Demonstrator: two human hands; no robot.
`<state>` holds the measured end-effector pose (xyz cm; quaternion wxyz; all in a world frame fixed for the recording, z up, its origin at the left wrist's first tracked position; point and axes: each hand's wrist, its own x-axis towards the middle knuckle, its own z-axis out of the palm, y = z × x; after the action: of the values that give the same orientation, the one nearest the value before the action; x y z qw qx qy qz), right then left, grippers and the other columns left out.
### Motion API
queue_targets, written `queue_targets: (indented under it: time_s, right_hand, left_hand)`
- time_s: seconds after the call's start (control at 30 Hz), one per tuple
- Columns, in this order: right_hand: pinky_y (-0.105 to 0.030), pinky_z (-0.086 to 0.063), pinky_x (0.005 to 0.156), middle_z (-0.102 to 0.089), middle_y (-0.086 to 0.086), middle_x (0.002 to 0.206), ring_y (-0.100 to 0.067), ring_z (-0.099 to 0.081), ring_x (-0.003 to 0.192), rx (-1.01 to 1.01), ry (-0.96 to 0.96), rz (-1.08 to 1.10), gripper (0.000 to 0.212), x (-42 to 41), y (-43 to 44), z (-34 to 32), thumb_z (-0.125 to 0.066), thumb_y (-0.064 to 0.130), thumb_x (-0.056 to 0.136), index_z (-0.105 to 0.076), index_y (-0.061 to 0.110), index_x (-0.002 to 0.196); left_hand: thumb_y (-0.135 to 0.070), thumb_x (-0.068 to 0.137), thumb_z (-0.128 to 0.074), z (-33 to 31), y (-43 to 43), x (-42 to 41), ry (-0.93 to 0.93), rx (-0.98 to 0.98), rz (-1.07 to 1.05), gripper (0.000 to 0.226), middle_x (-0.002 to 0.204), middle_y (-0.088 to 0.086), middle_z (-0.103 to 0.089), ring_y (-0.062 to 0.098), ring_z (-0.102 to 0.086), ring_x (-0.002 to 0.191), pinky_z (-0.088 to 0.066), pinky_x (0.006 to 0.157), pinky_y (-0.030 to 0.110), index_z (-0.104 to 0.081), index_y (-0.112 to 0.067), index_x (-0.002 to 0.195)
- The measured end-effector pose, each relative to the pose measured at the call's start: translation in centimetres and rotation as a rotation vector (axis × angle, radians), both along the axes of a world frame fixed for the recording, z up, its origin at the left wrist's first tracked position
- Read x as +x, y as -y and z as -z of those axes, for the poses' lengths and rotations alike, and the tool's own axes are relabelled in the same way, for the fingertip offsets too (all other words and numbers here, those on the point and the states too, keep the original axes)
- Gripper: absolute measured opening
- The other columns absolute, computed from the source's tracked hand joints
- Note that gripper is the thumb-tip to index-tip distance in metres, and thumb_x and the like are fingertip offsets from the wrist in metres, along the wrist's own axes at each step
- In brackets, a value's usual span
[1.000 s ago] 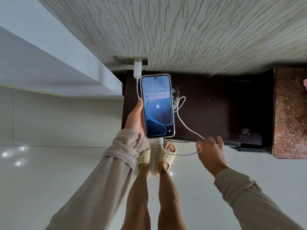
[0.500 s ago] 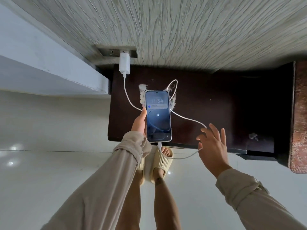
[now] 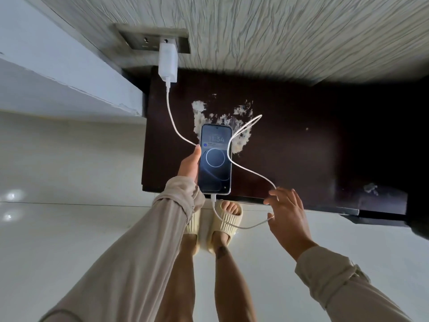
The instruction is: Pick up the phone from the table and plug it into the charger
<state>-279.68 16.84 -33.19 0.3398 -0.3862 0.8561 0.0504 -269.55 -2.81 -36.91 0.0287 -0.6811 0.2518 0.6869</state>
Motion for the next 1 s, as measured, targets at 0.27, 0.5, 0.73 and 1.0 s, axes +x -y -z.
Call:
queue_targets:
  time_s: [0.27,0.5,0.73,1.0]
  right_hand:
    - [-0.028,-0.046,0.094,-0.062,-0.006,0.12,-0.023,-0.05,0.113,0.06,0.002,0.112,0.037,0.7,-0.2,0.7,-0.058,-0.007,0.077,-0.064,0.007,0.112]
    - [-0.027,-0.042,0.1,-0.055,-0.005,0.131,-0.02,-0.041,0.124,0.106,0.057,0.157,0.044,0.9,-0.4,0.3,-0.054,0.0,0.082,-0.053,0.005,0.126]
    - [-0.032,-0.042,0.099,-0.061,-0.015,0.125,-0.027,-0.049,0.118,0.067,0.161,0.314,0.037,0.6,1.2,0.2,-0.055,0.008,0.086,-0.057,0.0,0.122]
    - [-0.027,-0.042,0.093,-0.063,-0.017,0.123,-0.029,-0.056,0.115,0.107,0.395,0.584,0.031,0.0,1.3,0.9,-0.056,0.007,0.086,-0.061,0.001,0.116]
  left_hand:
    - [-0.044,0.091,-0.041,1.3,0.2,0.3,0.07,-0.037,0.027,0.057,0.106,0.018,-0.062,0.032,-0.062,0.101,-0.049,0.095,0.041,-0.057,0.002,0.118]
    - [-0.04,0.096,-0.028,0.1,0.1,-0.6,0.178,-0.254,0.225,0.059,0.116,0.024,-0.06,0.032,-0.056,0.104,-0.038,0.086,0.032,-0.056,0.008,0.114]
    - [-0.038,0.096,-0.026,0.1,1.2,-0.2,0.109,-0.191,0.257,0.043,0.087,0.005,-0.053,0.021,-0.049,0.091,-0.032,0.081,0.029,-0.048,-0.018,0.065]
    - [-0.036,0.096,-0.028,-1.5,1.2,0.8,0.097,-0.185,0.329,0.045,0.114,0.009,-0.061,0.03,-0.052,0.114,-0.039,0.096,0.039,-0.057,-0.006,0.112]
